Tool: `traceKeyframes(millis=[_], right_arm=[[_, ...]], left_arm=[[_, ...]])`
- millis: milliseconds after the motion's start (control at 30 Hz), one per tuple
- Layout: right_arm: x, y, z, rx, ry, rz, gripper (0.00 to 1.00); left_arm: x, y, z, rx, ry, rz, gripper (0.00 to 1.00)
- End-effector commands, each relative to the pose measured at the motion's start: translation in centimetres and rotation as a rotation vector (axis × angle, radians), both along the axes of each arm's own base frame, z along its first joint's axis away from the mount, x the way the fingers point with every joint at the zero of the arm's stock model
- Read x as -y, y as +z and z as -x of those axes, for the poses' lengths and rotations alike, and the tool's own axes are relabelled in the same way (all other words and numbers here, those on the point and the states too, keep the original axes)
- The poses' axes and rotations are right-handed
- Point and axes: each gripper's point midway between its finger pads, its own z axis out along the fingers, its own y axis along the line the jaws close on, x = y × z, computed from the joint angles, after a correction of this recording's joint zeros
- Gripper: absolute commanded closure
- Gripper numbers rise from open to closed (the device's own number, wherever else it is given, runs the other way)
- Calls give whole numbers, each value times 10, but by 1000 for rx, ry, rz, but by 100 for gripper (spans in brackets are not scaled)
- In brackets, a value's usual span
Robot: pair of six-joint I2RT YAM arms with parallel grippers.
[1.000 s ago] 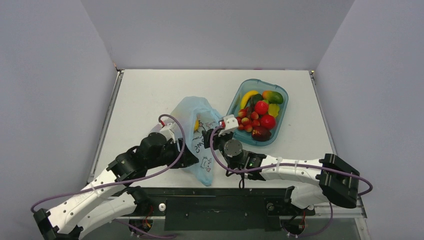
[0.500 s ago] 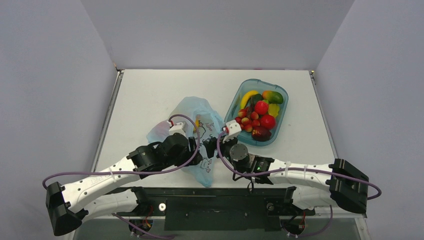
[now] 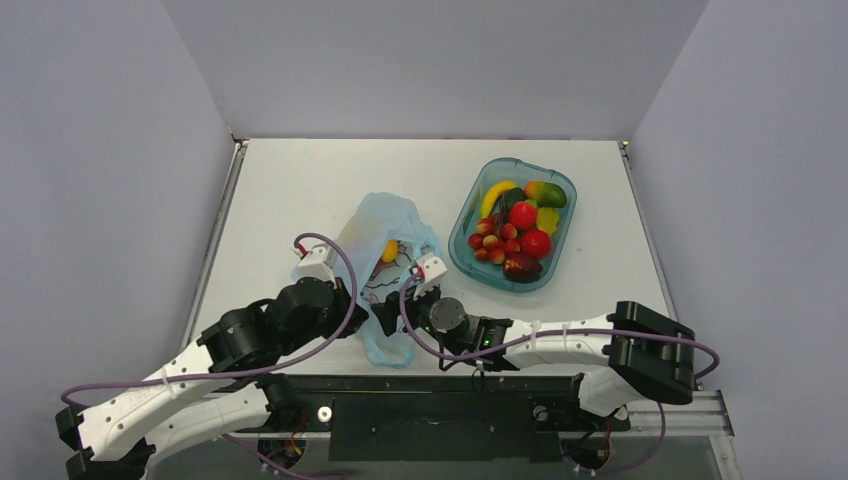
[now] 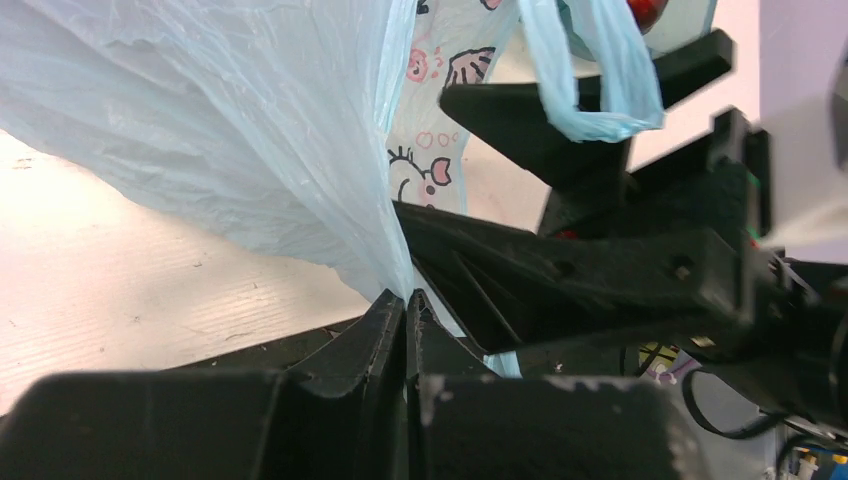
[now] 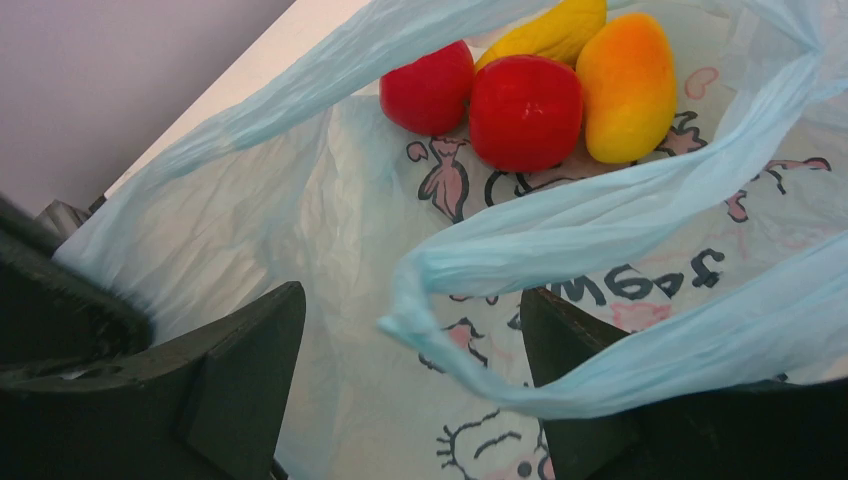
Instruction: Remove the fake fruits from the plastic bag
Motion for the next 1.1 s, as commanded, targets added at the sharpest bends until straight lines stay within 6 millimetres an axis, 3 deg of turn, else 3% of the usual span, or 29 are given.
traceKeyframes(millis=[0, 167, 333, 500, 600, 700, 767, 933, 1000, 1033, 1067], right_arm=[[-30, 35, -19, 9, 2, -153, 23], [-36, 15, -44, 16, -21, -94, 16], [-41, -2, -60, 65, -32, -9, 13], [-50, -11, -71, 89, -48, -7, 1], [-54, -22, -82, 77, -84, 11, 0], [-58, -18, -91, 69, -84, -32, 14], [-65, -13, -92, 88, -61, -60, 17], [-88, -20, -104, 115, -45, -39, 2], [-96, -26, -109, 123, -52, -26, 0], [-98, -38, -111, 117, -57, -4, 0], [-102, -35, -117, 123, -81, -3, 0]], left_arm=[[-5, 0, 4, -2, 10, 13, 100], [-3, 0, 4, 3, 4, 31, 100], [-14, -10, 5, -16, 20, -36, 100], [-14, -12, 4, -17, 23, -47, 100], [-10, -11, 5, -23, 2, -57, 100], [-5, -5, 6, -27, -27, -61, 100], [2, 1, 7, -24, -60, -46, 100], [11, 8, 5, -12, -85, -22, 100], [11, 7, 4, -10, -82, -21, 100], [11, 6, 4, -10, -78, -21, 100], [11, 4, 4, -15, -75, -20, 100]])
